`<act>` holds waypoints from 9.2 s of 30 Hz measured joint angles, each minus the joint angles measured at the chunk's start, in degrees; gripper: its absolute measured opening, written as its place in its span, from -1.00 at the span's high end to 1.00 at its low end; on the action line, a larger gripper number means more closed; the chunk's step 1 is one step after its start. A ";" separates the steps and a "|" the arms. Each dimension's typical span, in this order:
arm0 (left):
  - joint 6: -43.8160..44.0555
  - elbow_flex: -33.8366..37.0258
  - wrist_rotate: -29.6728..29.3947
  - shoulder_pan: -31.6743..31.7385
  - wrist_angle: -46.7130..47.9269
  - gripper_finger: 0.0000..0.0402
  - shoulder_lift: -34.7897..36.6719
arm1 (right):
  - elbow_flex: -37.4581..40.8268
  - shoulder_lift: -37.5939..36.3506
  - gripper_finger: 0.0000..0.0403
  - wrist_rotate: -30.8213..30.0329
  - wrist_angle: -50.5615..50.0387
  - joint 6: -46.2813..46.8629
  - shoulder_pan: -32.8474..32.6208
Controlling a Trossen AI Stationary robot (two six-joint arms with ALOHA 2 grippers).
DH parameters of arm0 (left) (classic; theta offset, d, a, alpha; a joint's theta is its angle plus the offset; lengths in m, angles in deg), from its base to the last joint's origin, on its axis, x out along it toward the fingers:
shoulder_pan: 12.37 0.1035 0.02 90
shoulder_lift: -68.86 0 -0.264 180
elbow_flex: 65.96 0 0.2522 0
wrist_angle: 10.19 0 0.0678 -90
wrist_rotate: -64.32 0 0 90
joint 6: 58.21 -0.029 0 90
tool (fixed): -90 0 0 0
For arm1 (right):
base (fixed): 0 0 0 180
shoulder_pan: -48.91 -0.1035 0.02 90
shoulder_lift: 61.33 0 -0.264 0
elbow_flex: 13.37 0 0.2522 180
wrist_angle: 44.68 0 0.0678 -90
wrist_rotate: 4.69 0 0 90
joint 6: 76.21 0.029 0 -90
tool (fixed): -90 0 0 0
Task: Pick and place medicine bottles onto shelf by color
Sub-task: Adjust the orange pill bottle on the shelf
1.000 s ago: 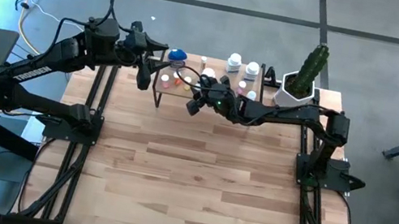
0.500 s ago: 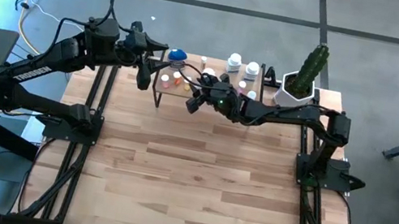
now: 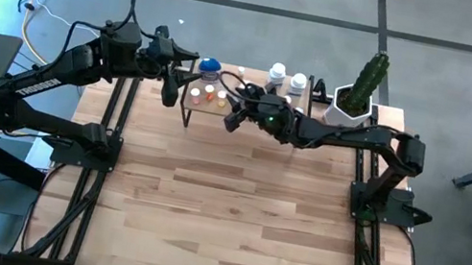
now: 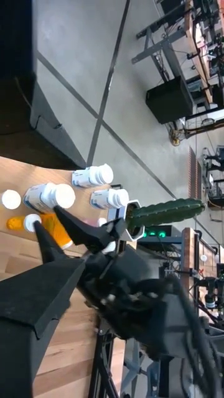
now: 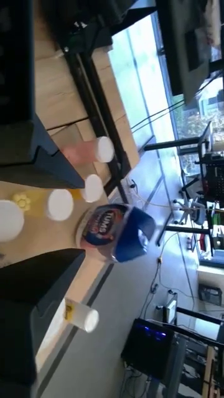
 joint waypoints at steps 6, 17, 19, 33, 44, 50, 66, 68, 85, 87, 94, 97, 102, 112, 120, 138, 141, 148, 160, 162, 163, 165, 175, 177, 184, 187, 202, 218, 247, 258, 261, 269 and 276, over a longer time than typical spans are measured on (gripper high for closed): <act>-0.01 0.00 0.00 0.01 0.73 -0.17 0.00 | 0.00 -4.11 0.21 -0.02 -2.46 -0.19 -0.64; -0.01 0.00 0.00 0.00 1.03 -0.17 0.00 | 0.00 -13.74 0.19 0.09 -7.66 -1.23 -0.66; 0.00 0.00 0.02 0.00 1.03 -0.17 0.00 | 0.00 -16.01 0.13 0.11 -9.70 -1.28 -0.62; 3.51 0.00 0.02 0.00 0.98 -0.17 0.00 | 0.00 -29.39 -0.44 0.38 -15.09 -10.61 4.21; 3.67 0.00 0.03 0.00 1.03 -0.17 0.00 | 0.00 -36.15 -0.47 11.14 -24.34 -6.70 9.66; 4.55 0.00 0.04 0.00 1.01 -0.17 0.00 | 0.00 -36.33 -0.47 12.02 -31.24 -5.98 8.84; 4.37 0.00 0.04 0.00 0.24 -0.17 0.00 | 0.00 -34.90 -0.47 12.15 -43.48 3.27 3.01; 4.48 0.00 0.04 0.00 0.24 -0.17 -0.02 | 0.00 -33.95 -0.47 12.13 -45.57 5.62 2.21; 4.99 0.00 0.02 0.00 0.24 -0.17 -0.02 | 0.00 -20.56 -0.47 2.26 -48.67 13.97 -5.03; 4.99 0.00 0.02 0.00 0.32 -0.17 -0.02 | 0.00 -18.95 -0.47 -0.71 -48.12 13.27 -5.75; 4.98 0.00 0.02 0.00 0.35 -0.17 -0.02 | 0.00 -14.29 -0.47 -4.80 -43.80 11.67 -6.67; 4.38 0.00 0.00 0.01 0.35 -0.17 -0.02 | 0.00 -12.74 -0.47 -4.85 -42.26 11.41 -6.64; 4.04 0.00 0.00 0.01 0.35 -0.17 -0.04 | 0.00 -10.26 -0.47 -8.68 -41.55 11.38 -6.64; 3.92 0.00 0.00 0.02 0.35 -0.17 -0.04 | 0.00 -6.25 -0.47 -12.66 -40.12 11.40 -6.56; 4.06 0.00 0.00 0.01 0.37 -0.17 -0.04 | 0.00 -4.34 -0.47 -13.35 -39.04 13.35 -5.56; 4.96 0.00 0.00 0.00 0.39 -0.17 -0.04 | 0.02 -2.85 -0.47 -10.84 -38.55 14.54 -3.58; 4.96 0.00 0.02 0.02 0.39 -0.17 -0.04 | 0.02 -2.85 -0.41 -10.82 -38.56 14.52 -3.58; 4.96 0.00 0.00 0.00 0.39 -0.17 -0.04 | 0.02 -2.85 -0.17 -11.34 -38.48 14.43 -3.58; 4.96 0.00 0.00 0.00 0.39 -0.17 -0.04 | 0.02 -2.90 -0.04 -11.37 -38.47 14.41 -3.72; 4.96 0.00 0.00 0.00 0.39 -0.17 -0.04 | 0.02 -3.32 -0.03 -11.29 -38.48 14.41 -3.96; 4.96 0.00 0.00 0.00 0.39 -0.17 -0.04 | -0.05 -3.57 -0.03 -11.43 -38.45 14.43 -4.14; 4.96 0.00 0.00 0.00 0.39 -0.17 -0.04 | -0.67 -3.83 -0.03 -11.56 -39.69 14.55 -4.45; 4.58 0.00 0.00 0.00 0.74 -0.17 -0.04 | -5.48 -3.83 -0.03 -11.88 -46.79 18.59 -6.04; 3.83 0.00 0.02 0.02 0.94 -0.17 -0.04 | -6.78 -3.83 -0.03 -11.91 -49.69 19.85 -6.29; 3.43 0.00 0.00 0.01 1.69 -0.17 -0.04 | -11.83 -3.85 -0.03 -11.91 -53.61 17.23 -7.51; 2.66 0.00 0.00 0.00 3.88 -0.17 -0.04 | -14.88 -3.85 -0.03 -11.91 -55.87 14.39 -7.91; 8.49 0.00 0.20 0.01 14.27 -0.17 -0.04 | -29.02 -3.88 -0.03 -4.68 -59.67 -15.92 -5.63; 39.28 0.00 15.43 0.00 14.12 -0.17 -0.04 | -34.84 -3.88 -0.03 24.30 -55.94 -44.48 -3.40; 48.49 0.00 43.52 -11.78 11.27 -0.32 -4.03 | -34.84 -3.66 -0.03 36.92 -45.43 -30.60 -16.28; 52.50 0.00 47.87 -13.62 5.81 -0.38 -6.62 | -34.84 -3.57 -0.03 36.80 -45.48 -24.07 -19.85; 53.16 0.00 47.95 -14.13 3.48 -0.38 -7.38 | -34.84 -3.31 -0.03 36.62 -46.44 -23.92 -19.82; 55.94 0.00 47.92 -14.71 2.78 -0.38 -9.40 | -34.80 -1.14 -0.03 34.86 -49.26 -21.16 -19.74; 57.76 0.02 49.10 -15.61 2.99 -0.37 -12.23 | -34.80 0.60 -0.03 34.88 -50.15 -18.99 -19.37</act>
